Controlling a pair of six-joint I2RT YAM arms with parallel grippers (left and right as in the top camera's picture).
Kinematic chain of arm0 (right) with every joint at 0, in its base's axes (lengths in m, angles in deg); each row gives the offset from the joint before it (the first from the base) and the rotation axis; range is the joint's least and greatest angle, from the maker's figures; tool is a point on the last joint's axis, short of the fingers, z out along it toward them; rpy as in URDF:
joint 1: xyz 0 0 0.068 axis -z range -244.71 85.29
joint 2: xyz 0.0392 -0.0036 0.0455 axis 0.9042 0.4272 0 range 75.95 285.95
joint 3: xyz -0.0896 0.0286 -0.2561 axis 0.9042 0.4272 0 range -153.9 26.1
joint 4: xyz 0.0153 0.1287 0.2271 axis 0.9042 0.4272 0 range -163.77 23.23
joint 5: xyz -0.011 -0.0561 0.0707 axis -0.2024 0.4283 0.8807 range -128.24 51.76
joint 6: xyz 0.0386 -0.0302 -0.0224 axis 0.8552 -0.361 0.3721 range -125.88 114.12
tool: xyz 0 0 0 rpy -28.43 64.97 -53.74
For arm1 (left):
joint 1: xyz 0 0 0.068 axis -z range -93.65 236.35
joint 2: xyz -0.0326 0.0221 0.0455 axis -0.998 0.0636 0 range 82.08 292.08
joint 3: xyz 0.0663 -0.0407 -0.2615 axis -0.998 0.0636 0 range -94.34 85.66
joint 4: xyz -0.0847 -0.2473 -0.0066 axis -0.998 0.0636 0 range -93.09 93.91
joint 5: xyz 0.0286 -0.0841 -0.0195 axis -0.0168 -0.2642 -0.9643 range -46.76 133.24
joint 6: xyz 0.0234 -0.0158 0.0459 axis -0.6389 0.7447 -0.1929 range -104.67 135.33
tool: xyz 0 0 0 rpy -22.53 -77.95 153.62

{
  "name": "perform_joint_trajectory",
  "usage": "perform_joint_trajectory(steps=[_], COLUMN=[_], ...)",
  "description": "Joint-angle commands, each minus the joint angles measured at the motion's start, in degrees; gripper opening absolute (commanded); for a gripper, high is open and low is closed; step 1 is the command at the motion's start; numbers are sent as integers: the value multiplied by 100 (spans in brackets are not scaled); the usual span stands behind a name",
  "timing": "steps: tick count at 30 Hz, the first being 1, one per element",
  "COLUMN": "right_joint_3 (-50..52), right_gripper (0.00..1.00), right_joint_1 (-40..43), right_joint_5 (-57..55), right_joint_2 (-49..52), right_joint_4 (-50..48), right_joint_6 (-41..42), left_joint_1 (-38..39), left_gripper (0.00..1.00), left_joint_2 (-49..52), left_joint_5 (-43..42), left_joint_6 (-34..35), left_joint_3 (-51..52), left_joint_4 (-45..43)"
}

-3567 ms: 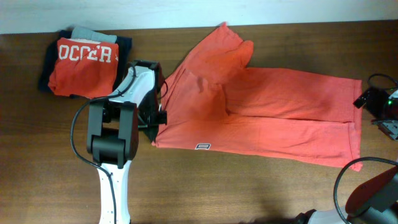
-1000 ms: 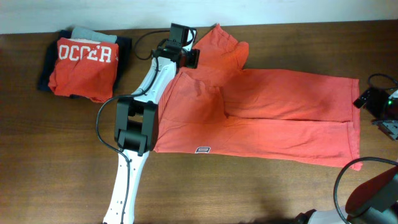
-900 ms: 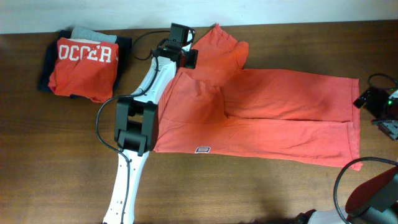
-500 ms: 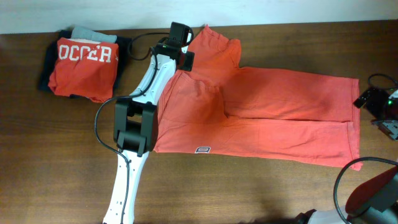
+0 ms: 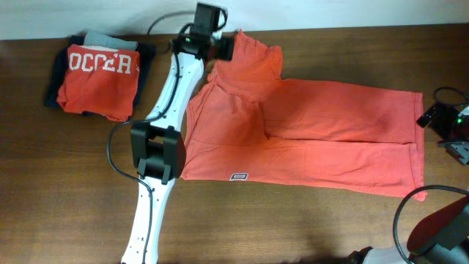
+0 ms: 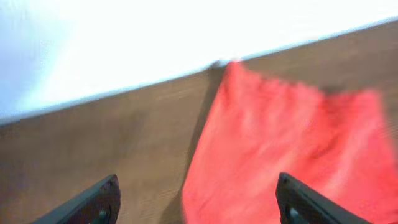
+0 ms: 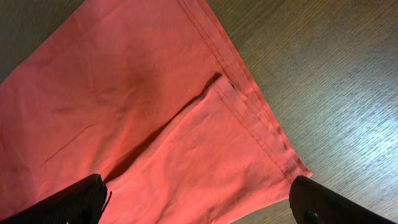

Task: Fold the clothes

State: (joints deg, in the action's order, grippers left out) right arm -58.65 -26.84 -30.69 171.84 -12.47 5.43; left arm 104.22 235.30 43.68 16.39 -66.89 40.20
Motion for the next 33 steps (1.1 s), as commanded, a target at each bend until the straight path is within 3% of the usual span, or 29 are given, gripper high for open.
perform_joint_trajectory(steps=[1, 7, 25, 33], right_joint_3=[-92, -92, -92, -92], right_gripper=[99, 99, 99, 99], right_joint_1=[2, 2, 2, 2], right_joint_5=[-61, -61, -61, -61], right_joint_2=[4, 4, 4, 4], right_joint_4=[2, 0, 2, 2], right_joint_6=[-57, -57, -57, -57], left_joint_1=[-7, 0, 90, 197], left_gripper=[79, 67, 68, 67], left_joint_2=[-22, 308, 1451, 1578], left_joint_5=[-586, -584, -584, -560], left_joint_6=[-26, -26, -24, -26], left_joint_3=[-44, -37, -37, -37], left_joint_4=[-168, -931, -2529, -2614])
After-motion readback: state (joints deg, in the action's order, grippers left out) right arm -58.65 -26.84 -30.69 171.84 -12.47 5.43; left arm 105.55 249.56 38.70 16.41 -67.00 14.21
